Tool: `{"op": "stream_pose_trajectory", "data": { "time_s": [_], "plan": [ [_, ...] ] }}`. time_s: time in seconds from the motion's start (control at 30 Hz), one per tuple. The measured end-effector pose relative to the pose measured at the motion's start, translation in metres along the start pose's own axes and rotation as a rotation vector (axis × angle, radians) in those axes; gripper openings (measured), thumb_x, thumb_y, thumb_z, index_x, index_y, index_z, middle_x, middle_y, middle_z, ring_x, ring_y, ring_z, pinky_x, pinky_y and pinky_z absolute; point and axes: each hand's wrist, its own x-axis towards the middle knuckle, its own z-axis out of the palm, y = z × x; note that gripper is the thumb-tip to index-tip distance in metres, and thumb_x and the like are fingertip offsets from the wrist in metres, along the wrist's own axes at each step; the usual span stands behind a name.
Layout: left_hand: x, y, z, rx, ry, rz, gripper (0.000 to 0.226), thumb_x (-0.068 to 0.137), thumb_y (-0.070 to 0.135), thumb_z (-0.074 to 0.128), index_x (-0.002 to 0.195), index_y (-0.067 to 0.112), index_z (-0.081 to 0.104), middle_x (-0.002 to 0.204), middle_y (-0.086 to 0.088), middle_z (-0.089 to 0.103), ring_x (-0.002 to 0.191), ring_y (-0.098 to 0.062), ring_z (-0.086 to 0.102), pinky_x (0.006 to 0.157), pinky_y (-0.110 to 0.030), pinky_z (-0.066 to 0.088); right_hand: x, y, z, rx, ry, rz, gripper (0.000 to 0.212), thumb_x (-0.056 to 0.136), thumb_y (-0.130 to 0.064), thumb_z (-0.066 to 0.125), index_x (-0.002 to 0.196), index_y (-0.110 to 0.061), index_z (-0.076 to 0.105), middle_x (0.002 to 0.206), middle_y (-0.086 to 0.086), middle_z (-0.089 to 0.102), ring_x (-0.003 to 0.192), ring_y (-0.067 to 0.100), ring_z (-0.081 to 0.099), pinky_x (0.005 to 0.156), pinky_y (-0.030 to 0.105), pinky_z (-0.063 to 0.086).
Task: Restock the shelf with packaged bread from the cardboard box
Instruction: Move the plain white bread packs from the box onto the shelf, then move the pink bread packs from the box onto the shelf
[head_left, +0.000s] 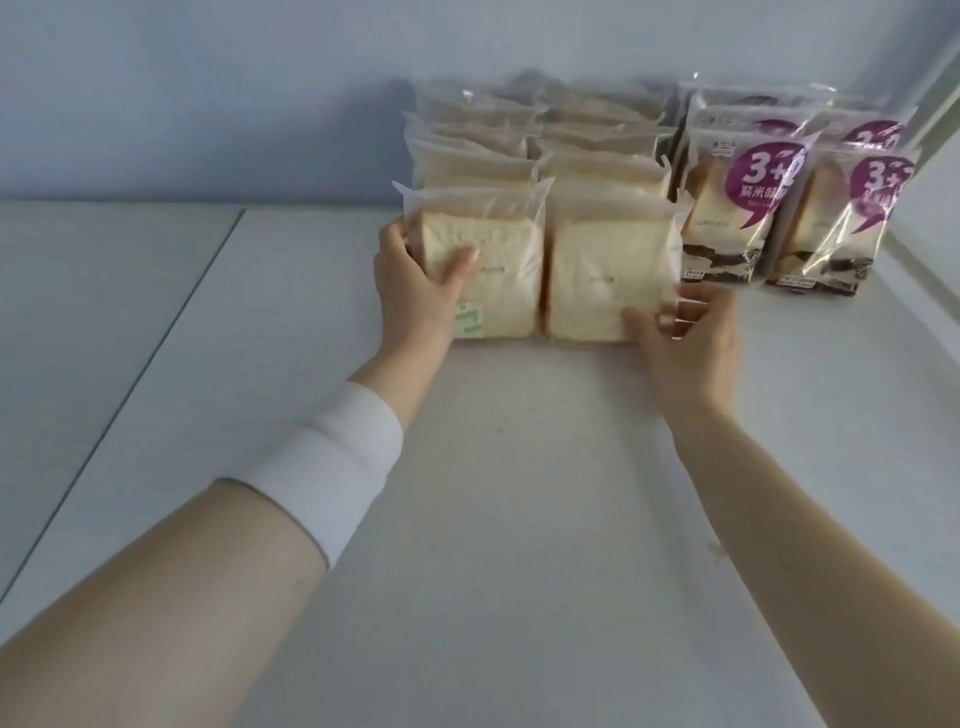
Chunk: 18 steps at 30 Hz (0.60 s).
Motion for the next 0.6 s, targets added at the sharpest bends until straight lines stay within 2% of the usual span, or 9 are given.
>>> {"op": "stream_pose_trajectory", "data": {
  "time_s": [0.03, 0.1, 0.17, 0.23, 0.33, 0.43, 0.53, 0.6],
  "plan": [
    [-0.001, 0.003, 0.002, 0.046, 0.023, 0.005, 0.055, 0.079, 0.025, 0.07, 0.121, 0.005, 0.042, 0.118, -0.012, 0.055, 0.109, -0.026, 0.053, 0.097, -0.039, 0.043, -0.003, -0.003, 0.0, -0.013, 0.012, -0.001, 0.044, 0.076, -0.024, 0.072, 0.112, -0.013, 0.05, 0.1, 0.001, 0.059, 0.078, 0.009, 0.055, 0.076, 0.018, 0.047],
    [-0.007, 0.009, 0.003, 0.174, 0.072, 0.002, 0.064, 0.08, 0.029, 0.069, 0.13, 0.004, 0.036, 0.129, -0.013, 0.047, 0.121, -0.029, 0.042, 0.105, -0.036, 0.032, -0.009, -0.009, -0.001, -0.144, -0.026, -0.019, 0.048, 0.079, -0.027, 0.069, 0.119, -0.01, 0.05, 0.116, 0.005, 0.058, 0.103, 0.02, 0.054, 0.093, 0.031, 0.042],
    [-0.018, 0.017, -0.001, 0.257, 0.082, -0.034, 0.079, 0.081, 0.034, 0.067, 0.14, 0.006, 0.023, 0.142, -0.013, 0.033, 0.132, -0.029, 0.028, 0.107, -0.035, 0.022, -0.021, -0.017, -0.01, -0.294, -0.106, -0.033, 0.063, 0.082, -0.036, 0.065, 0.134, -0.012, 0.039, 0.135, 0.007, 0.046, 0.125, 0.026, 0.039, 0.104, 0.035, 0.032],
    [-0.034, 0.024, -0.007, 0.337, 0.065, 0.009, 0.085, 0.083, 0.037, 0.063, 0.145, 0.008, 0.013, 0.149, -0.013, 0.022, 0.139, -0.029, 0.018, 0.11, -0.037, 0.017, -0.042, -0.024, -0.027, -0.381, -0.117, -0.051, 0.074, 0.085, -0.039, 0.061, 0.144, -0.014, 0.024, 0.145, 0.009, 0.032, 0.134, 0.027, 0.027, 0.11, 0.038, 0.025],
    [-0.073, 0.031, -0.014, 0.641, -0.081, 0.384, 0.073, 0.087, 0.033, 0.055, 0.144, 0.008, 0.017, 0.149, -0.014, 0.024, 0.138, -0.03, 0.02, 0.109, -0.04, 0.017, -0.083, -0.024, -0.063, -0.567, -0.06, -0.113, 0.073, 0.088, -0.037, 0.057, 0.146, -0.014, 0.017, 0.149, 0.009, 0.026, 0.136, 0.027, 0.024, 0.112, 0.041, 0.023],
    [-0.129, 0.051, 0.001, 0.839, -0.376, 0.8, 0.058, 0.09, 0.027, 0.051, 0.14, 0.008, 0.027, 0.143, -0.017, 0.032, 0.134, -0.033, 0.026, 0.108, -0.044, 0.019, -0.124, -0.014, -0.114, -0.829, -0.061, -0.145, 0.067, 0.09, -0.035, 0.054, 0.145, -0.015, 0.02, 0.152, 0.011, 0.022, 0.141, 0.03, 0.016, 0.113, 0.045, 0.019],
    [-0.2, 0.085, 0.04, 0.932, -0.614, 1.041, 0.047, 0.09, 0.022, 0.049, 0.133, 0.006, 0.035, 0.138, -0.017, 0.037, 0.131, -0.032, 0.029, 0.107, -0.045, 0.018, -0.161, 0.006, -0.185, -1.049, -0.058, -0.096, 0.061, 0.092, -0.032, 0.051, 0.143, -0.014, 0.023, 0.152, 0.013, 0.02, 0.143, 0.032, 0.01, 0.114, 0.049, 0.017],
    [-0.256, 0.108, 0.069, 0.961, -0.715, 1.161, 0.042, 0.09, 0.018, 0.047, 0.129, 0.007, 0.04, 0.135, -0.018, 0.041, 0.127, -0.033, 0.033, 0.105, -0.043, 0.021, -0.187, 0.025, -0.241, -1.142, -0.035, -0.025, 0.056, 0.092, -0.028, 0.051, 0.14, -0.011, 0.028, 0.152, 0.014, 0.02, 0.142, 0.033, 0.01, 0.113, 0.052, 0.017]
  ]
}}
